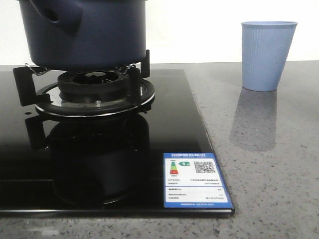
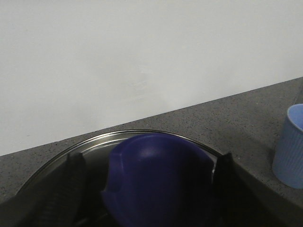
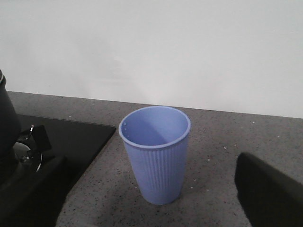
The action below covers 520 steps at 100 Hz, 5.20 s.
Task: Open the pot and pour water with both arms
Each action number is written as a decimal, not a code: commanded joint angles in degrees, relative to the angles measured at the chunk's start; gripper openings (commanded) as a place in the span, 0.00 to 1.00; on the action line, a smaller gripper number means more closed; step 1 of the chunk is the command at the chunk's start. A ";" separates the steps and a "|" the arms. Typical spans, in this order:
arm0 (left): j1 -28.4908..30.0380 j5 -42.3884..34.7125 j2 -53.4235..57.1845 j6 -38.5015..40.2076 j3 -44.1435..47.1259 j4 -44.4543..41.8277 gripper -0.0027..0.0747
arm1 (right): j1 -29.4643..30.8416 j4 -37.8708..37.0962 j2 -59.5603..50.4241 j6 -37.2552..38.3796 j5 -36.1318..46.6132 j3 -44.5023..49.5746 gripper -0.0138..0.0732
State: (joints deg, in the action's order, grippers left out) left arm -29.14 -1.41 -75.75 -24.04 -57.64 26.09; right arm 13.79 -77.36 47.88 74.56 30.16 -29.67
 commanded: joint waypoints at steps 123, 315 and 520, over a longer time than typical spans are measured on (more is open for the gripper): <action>19.73 -3.13 46.47 0.17 28.66 1.34 0.01 | 0.30 -9.61 -18.41 8.48 -5.69 0.90 0.10; 22.53 1.41 76.13 17.67 57.14 -19.73 0.01 | 0.30 -10.16 -33.61 8.57 -12.93 17.92 0.09; 25.11 6.38 77.50 19.69 59.61 -19.84 0.01 | -8.86 65.04 -32.41 -64.33 -23.60 22.63 0.09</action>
State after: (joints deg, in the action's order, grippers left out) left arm -4.12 9.09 0.18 -4.89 0.00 5.94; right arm 8.61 -19.98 15.97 21.32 7.86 -6.05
